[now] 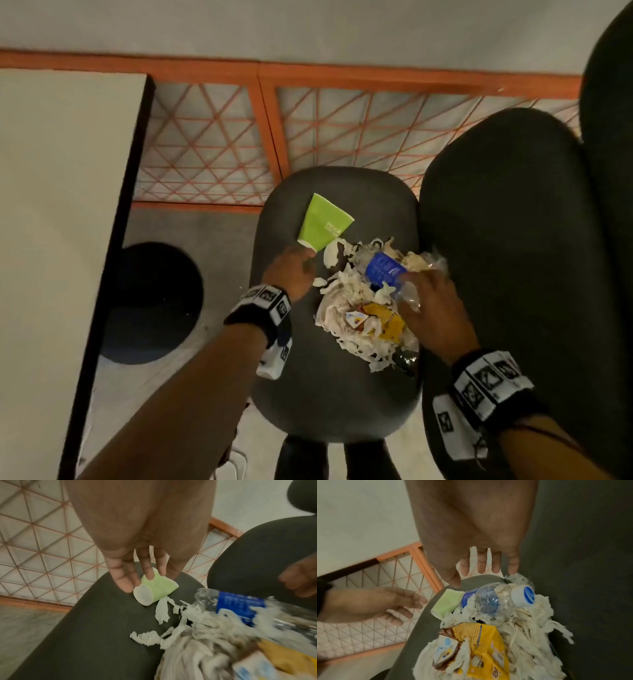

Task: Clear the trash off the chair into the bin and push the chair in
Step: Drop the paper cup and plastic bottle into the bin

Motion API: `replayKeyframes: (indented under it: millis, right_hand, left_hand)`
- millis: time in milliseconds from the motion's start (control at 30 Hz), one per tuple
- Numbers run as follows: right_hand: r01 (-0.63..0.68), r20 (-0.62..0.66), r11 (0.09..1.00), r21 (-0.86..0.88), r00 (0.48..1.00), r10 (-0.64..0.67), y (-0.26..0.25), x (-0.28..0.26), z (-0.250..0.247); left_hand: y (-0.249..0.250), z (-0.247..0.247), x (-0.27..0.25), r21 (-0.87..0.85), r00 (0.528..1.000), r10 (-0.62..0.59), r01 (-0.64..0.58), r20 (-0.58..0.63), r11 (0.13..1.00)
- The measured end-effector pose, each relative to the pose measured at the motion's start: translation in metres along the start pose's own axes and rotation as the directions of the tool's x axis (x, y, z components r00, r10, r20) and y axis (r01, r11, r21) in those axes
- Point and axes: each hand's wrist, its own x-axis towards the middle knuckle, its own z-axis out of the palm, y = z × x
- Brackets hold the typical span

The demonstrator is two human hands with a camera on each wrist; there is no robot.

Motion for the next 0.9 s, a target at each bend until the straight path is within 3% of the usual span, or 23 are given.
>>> replayKeyframes:
  millis: [133,267,433,500,700,766,900]
  right_hand:
    - [0.014,0.023,0.995,-0.095,1.000,-0.012,0.004,0.053,0.028]
    - [-0.006,0.077,0.985,-0.171,0.997,0.019,0.013,0.084,0.058]
    - [-0.038,0.081,0.978,-0.204,0.995,0.055,0.021,0.102,0.064]
    - [-0.056,0.089,0.989,-0.134,0.994,0.068,0.021,0.101,0.054]
    - [-0.087,0.017,0.986,0.145,0.996,0.085,0.013,0.076,-0.003]
    - [-0.073,-0.005,0.973,0.219,0.997,0.076,0.010,0.065,-0.018]
    - [-0.037,-0.045,0.966,0.258,0.998,0.050,0.012,0.048,-0.035]
  left_hand:
    - [-0.003,0.017,0.062,0.090,0.997,-0.039,0.045,-0.067,0.995]
    - [-0.017,0.048,0.102,0.171,0.998,-0.042,0.049,-0.047,0.984]
    - [-0.019,0.072,0.113,0.182,0.974,-0.048,0.089,-0.221,0.979]
    - [-0.016,0.071,0.108,0.089,0.973,-0.054,0.076,-0.226,0.993]
    - [-0.010,0.048,0.045,-0.291,0.947,-0.094,0.001,-0.306,0.957]
    - [-0.008,0.042,0.005,-0.368,0.939,-0.087,-0.044,-0.332,0.929]
    - [-0.013,0.044,-0.096,-0.516,0.943,-0.170,-0.003,-0.287,0.856]
